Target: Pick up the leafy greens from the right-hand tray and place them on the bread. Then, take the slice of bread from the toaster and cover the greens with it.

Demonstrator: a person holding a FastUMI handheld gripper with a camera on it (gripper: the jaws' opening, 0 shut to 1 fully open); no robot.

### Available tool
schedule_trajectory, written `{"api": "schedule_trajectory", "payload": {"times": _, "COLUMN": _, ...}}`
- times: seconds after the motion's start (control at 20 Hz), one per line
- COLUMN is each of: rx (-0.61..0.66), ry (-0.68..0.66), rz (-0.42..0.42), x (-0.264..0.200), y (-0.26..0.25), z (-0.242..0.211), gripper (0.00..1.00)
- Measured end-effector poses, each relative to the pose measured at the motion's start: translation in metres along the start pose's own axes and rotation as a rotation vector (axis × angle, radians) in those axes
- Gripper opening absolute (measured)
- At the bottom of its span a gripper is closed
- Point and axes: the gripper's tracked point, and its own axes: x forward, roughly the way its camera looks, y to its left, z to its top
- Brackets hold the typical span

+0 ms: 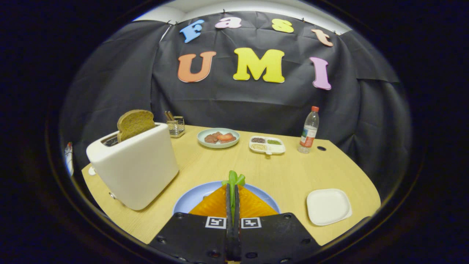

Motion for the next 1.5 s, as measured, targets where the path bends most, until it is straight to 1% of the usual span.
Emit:
{"api": "schedule_trajectory", "payload": {"times": 0.1, "rx": 0.016, "ry": 0.019, "rz": 0.017, "x": 0.005, "y": 0.009, "z": -0.006, "gripper": 0.0}}
{"api": "schedule_trajectory", "payload": {"times": 0.35, "rx": -0.025, "ry": 0.043, "rz": 0.032, "x": 0.012, "y": 0.023, "z": -0.01, "gripper": 0.01}}
{"api": "schedule_trajectory", "payload": {"times": 0.4, "rx": -0.026, "ry": 0.043, "rz": 0.036, "x": 0.013, "y": 0.026, "z": -0.011, "gripper": 0.06}}
{"api": "schedule_trajectory", "payload": {"times": 0.5, "rx": -0.024, "ry": 0.045, "rz": 0.04, "x": 0.011, "y": 0.026, "z": -0.012, "gripper": 0.26}}
{"api": "schedule_trajectory", "payload": {"times": 0.55, "rx": -0.023, "ry": 0.046, "rz": 0.043, "x": 0.01, "y": 0.027, "z": -0.012, "gripper": 0.29}}
{"api": "schedule_trajectory", "payload": {"times": 0.6, "rx": -0.023, "ry": 0.048, "rz": 0.045, "x": 0.01, "y": 0.027, "z": -0.013, "gripper": 0.36}}
{"api": "schedule_trajectory", "payload": {"times": 0.65, "rx": -0.021, "ry": 0.051, "rz": 0.053, "x": 0.01, "y": 0.029, "z": -0.014, "gripper": 0.41}}
{"api": "schedule_trajectory", "payload": {"times": 0.75, "rx": -0.009, "ry": 0.067, "rz": 0.06, "x": 0.01, "y": 0.029, "z": -0.02, "gripper": 0.58}}
{"api": "schedule_trajectory", "payload": {"times": 0.85, "rx": -0.006, "ry": 0.08, "rz": 0.059, "x": 0.011, "y": 0.027, "z": -0.024, "gripper": 0.7}}
{"api": "schedule_trajectory", "payload": {"times": 1.0, "rx": -0.008, "ry": 0.088, "rz": 0.062, "x": 0.007, "y": 0.027, "z": -0.028, "gripper": 0.78}}
{"api": "schedule_trajectory", "payload": {"times": 1.05, "rx": -0.007, "ry": 0.081, "rz": 0.063, "x": 0.003, "y": 0.027, "z": -0.027, "gripper": 0.78}}
{"api": "schedule_trajectory", "payload": {"times": 1.1, "rx": -0.009, "ry": 0.067, "rz": 0.059, "x": -0.002, "y": 0.025, "z": -0.023, "gripper": 0.81}}
{"api": "schedule_trajectory", "payload": {"times": 1.15, "rx": -0.01, "ry": 0.043, "rz": 0.047, "x": -0.009, "y": 0.021, "z": -0.016, "gripper": 0.84}}
{"api": "schedule_trajectory", "payload": {"times": 1.2, "rx": -0.01, "ry": 0.01, "rz": 0.034, "x": -0.016, "y": 0.017, "z": -0.008, "gripper": 0.95}}
{"api": "schedule_trajectory", "payload": {"times": 1.3, "rx": -0.004, "ry": -0.066, "rz": -0.005, "x": -0.035, "y": 0.009, "z": 0.012, "gripper": 0.97}}
{"api": "schedule_trajectory", "payload": {"times": 1.4, "rx": 0.02, "ry": -0.155, "rz": -0.058, "x": -0.056, "y": 0.0, "z": 0.039, "gripper": 0.97}}
{"api": "schedule_trajectory", "payload": {"times": 1.5, "rx": 0.046, "ry": -0.221, "rz": -0.073, "x": -0.074, "y": 0.003, "z": 0.063, "gripper": 0.97}}
